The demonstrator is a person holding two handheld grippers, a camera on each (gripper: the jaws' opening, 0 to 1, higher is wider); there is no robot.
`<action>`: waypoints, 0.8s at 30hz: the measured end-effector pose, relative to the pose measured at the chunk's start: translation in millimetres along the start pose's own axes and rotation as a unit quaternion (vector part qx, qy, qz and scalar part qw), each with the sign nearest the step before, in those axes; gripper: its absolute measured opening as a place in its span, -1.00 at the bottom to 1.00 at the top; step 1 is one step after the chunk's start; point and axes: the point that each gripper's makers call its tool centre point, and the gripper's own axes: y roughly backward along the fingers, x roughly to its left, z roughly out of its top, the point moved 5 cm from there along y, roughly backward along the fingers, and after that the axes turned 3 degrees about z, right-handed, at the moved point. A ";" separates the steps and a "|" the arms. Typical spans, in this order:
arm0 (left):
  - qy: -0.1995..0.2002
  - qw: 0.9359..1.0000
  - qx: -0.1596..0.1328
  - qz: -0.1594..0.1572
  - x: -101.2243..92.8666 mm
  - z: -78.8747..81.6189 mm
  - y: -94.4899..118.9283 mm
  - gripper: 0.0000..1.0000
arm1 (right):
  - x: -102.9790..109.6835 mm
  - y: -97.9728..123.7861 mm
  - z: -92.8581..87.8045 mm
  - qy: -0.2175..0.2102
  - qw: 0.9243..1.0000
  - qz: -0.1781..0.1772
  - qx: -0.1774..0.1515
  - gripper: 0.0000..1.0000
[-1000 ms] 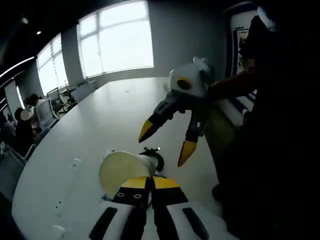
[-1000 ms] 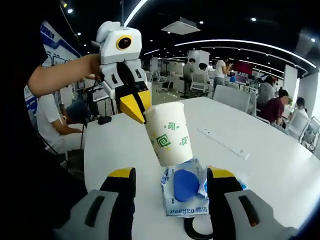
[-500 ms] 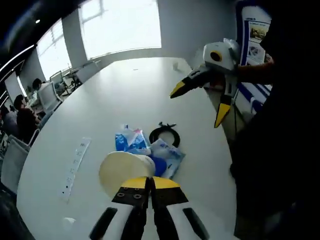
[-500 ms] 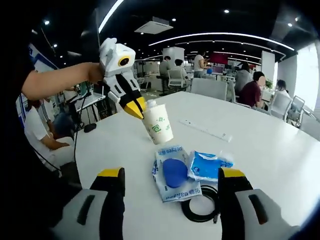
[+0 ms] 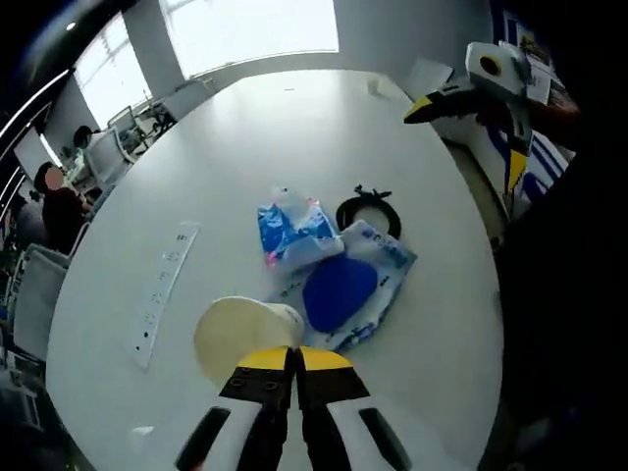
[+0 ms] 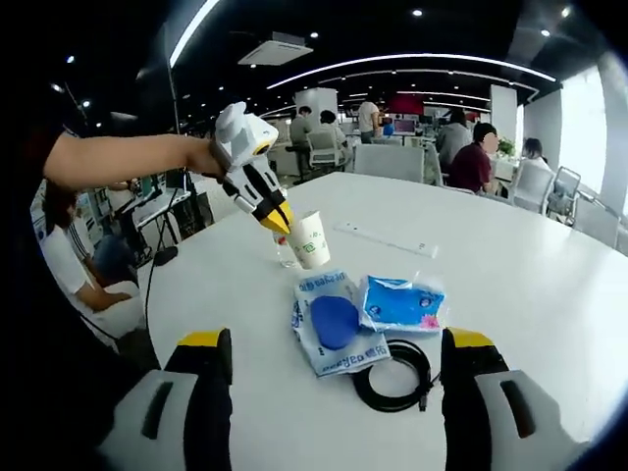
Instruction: Arrange the tabletop items into an orderly group along one side of the table until the central work area is clear of visible clutter.
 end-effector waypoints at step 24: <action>-0.043 0.993 0.108 0.034 17.8 -29.4 -43.9 -1.00 | -8.8 20.3 -22.9 -0.038 0.998 -0.041 0.006 0.68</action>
